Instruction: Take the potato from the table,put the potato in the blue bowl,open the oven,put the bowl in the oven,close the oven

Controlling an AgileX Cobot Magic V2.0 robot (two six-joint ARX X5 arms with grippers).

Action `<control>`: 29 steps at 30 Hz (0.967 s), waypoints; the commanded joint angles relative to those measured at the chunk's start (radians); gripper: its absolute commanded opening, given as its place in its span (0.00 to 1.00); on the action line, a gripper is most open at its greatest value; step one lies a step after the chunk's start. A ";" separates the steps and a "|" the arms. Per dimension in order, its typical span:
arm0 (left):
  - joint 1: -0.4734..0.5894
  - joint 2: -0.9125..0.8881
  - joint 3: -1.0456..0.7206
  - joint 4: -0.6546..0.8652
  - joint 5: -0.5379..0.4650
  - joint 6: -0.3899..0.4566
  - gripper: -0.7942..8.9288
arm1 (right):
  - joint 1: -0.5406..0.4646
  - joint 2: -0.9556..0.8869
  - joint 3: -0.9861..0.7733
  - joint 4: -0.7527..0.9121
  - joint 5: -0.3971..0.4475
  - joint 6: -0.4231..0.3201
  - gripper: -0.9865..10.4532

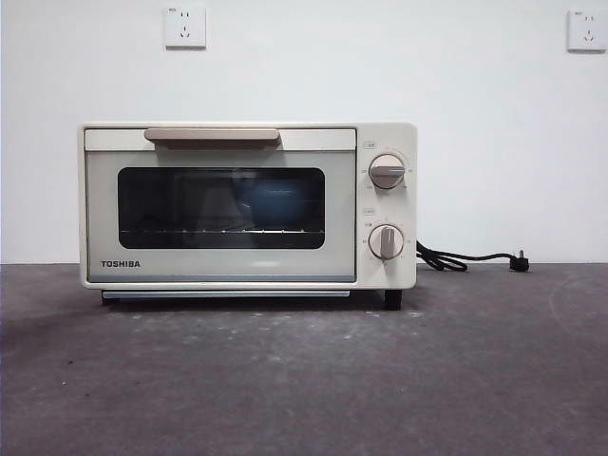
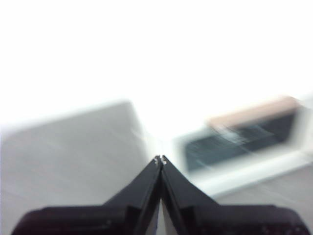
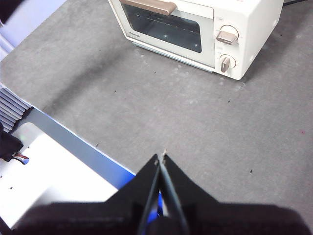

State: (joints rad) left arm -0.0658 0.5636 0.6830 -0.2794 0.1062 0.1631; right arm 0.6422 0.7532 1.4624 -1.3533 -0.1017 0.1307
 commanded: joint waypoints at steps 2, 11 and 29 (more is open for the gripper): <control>0.040 -0.077 -0.121 0.117 -0.098 0.101 0.08 | 0.002 -0.001 0.001 -0.015 0.003 -0.002 0.09; 0.075 -0.319 -0.507 0.377 -0.131 0.084 0.08 | 0.002 -0.001 0.001 -0.015 0.003 -0.002 0.09; 0.088 -0.529 -0.673 0.123 -0.097 0.037 0.08 | 0.002 -0.002 0.001 -0.015 0.003 -0.002 0.09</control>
State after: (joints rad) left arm 0.0189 0.0437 0.0185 -0.1455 -0.0044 0.2081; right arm 0.6418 0.7528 1.4624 -1.3537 -0.1017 0.1307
